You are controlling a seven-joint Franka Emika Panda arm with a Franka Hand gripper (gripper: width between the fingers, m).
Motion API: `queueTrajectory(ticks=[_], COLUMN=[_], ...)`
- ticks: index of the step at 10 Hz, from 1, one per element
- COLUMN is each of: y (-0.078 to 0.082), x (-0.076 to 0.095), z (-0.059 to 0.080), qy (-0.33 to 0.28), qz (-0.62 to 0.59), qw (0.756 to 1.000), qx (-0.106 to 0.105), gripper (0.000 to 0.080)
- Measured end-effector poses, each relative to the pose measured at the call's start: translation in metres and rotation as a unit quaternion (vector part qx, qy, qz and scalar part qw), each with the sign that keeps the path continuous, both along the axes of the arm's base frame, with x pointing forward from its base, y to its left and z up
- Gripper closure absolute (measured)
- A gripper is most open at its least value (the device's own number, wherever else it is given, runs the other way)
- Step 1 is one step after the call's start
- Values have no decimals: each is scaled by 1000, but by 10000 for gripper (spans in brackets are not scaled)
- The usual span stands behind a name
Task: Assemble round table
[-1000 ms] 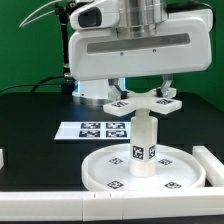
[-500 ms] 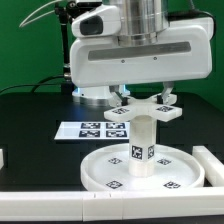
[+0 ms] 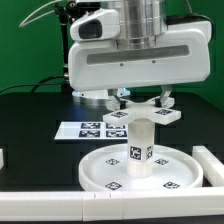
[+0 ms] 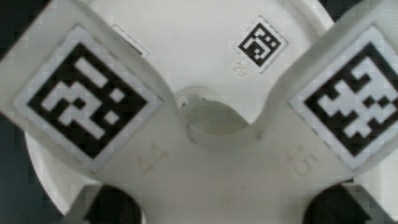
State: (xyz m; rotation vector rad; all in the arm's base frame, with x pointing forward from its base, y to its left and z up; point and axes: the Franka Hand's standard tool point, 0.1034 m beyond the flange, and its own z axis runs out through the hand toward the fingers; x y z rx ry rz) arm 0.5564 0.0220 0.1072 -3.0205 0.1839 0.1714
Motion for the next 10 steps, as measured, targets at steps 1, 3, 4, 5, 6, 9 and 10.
queueTrajectory(ticks=[1,3,4,5,6,9,10], y=[0,0,0,0,0,0,1], x=[0,0,0,0,0,-2,-1], z=[0,0,0,0,0,0,0], qy=[0,0,0,0,0,13,12], qz=[0,0,0,0,0,-14,-20], qw=[1000,1000,1000,1000,1000,1000,1000], qx=[0,0,0,0,0,0,-1], gripper=[354,354,354,354,354,354,354])
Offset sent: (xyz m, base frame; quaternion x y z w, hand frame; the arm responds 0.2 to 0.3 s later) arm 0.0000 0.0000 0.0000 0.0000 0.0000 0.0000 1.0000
